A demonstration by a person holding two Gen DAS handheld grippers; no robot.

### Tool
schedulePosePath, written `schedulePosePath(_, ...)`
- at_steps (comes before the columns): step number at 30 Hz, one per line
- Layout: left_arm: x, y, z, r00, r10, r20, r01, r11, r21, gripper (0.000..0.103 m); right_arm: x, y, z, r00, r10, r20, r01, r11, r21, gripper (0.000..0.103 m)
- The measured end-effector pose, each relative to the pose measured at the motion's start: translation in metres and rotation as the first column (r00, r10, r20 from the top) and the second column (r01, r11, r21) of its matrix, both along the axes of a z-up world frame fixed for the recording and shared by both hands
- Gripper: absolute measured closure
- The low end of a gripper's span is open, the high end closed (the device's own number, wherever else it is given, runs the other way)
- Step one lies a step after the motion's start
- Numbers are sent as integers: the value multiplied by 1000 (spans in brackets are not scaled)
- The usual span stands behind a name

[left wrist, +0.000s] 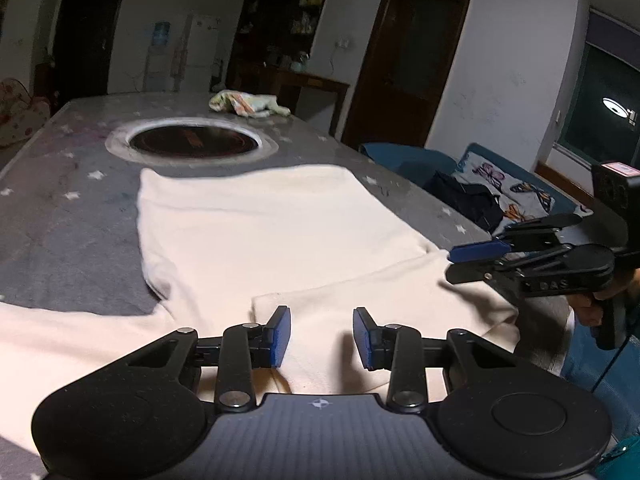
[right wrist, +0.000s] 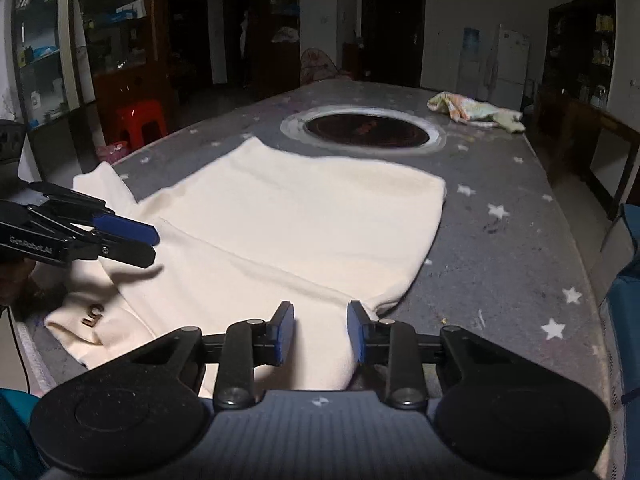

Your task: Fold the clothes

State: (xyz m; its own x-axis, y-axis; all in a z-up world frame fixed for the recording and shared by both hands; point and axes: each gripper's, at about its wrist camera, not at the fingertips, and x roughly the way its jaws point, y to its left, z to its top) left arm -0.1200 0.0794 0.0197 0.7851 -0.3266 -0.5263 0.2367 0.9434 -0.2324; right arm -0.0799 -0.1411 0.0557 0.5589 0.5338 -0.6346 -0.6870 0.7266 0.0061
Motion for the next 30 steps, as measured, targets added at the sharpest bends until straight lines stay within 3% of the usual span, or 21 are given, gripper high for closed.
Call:
schedulePosePath(5, -15, 27, 9, 988, 154, 18, -154, 988, -7, 62, -5, 7, -5, 999, 41, -10, -41, 999, -14, 73)
schedulePosePath(9, -30, 61, 15, 941, 338, 29, -339, 941, 16, 58, -4, 11, -5, 999, 40, -17, -40, 999, -9, 70)
schedulePosePath(12, -39, 90, 17, 867, 495, 50, -498, 866, 47, 55, -7, 15, 0, 998, 56, -3, -56, 998, 0, 68)
schedulePosePath(17, -47, 133, 14, 712, 700, 55, -702, 707, 88, 50, -12, 22, 3, 997, 78, 8, -78, 997, 5, 62)
schedulePosePath(22, -54, 165, 5, 618, 785, 30, -784, 615, 83, 50, -15, 26, 4, 996, 87, 9, -87, 996, 11, 60)
schedulePosePath(26, -58, 175, -2, 580, 814, 3, -812, 579, 76, 50, -17, 29, 4, 996, 91, 6, -91, 996, 11, 59)
schedulePosePath(30, -61, 184, -9, 575, 817, -32, -816, 576, 36, 53, -17, 31, 2, 996, 94, 3, -94, 996, 11, 56)
